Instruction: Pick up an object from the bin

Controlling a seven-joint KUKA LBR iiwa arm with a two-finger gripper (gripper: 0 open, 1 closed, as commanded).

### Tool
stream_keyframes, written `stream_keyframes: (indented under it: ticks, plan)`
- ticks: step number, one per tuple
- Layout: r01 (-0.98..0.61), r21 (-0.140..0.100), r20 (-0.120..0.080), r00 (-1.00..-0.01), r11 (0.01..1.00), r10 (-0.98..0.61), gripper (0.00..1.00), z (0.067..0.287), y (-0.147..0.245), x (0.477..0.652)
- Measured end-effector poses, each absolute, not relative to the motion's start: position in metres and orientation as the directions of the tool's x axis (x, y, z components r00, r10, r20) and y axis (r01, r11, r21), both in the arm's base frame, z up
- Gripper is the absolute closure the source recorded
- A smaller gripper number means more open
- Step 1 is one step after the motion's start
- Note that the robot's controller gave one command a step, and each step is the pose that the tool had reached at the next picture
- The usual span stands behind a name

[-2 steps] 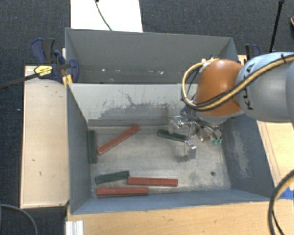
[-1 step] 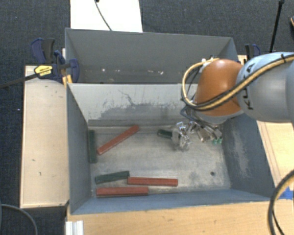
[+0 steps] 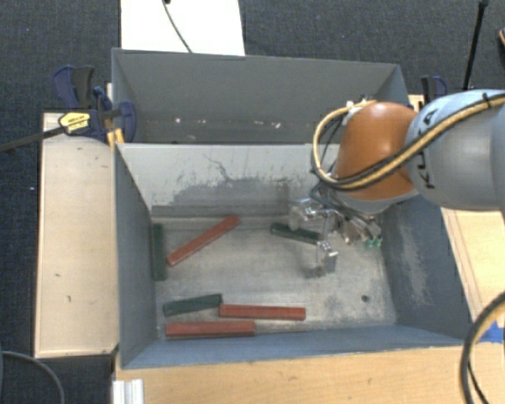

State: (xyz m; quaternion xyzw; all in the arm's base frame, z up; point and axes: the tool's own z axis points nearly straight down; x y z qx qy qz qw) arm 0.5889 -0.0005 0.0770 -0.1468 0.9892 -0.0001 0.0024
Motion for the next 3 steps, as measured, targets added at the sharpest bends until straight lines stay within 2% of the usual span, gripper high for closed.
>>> stream_keyframes:
  ticks: [1,2,3]
  plan:
    - [-0.252,-0.001,-0.006,-0.968,0.968,-0.252,0.0,0.0709,-0.022,0.5916]
    - [-0.254,-0.001,-0.009,-0.967,0.967,-0.254,1.0,0.0728,-0.0211,0.5927]
    - [-0.254,-0.001,-0.006,-0.967,0.967,-0.254,0.0,0.0709,-0.021,0.5915]
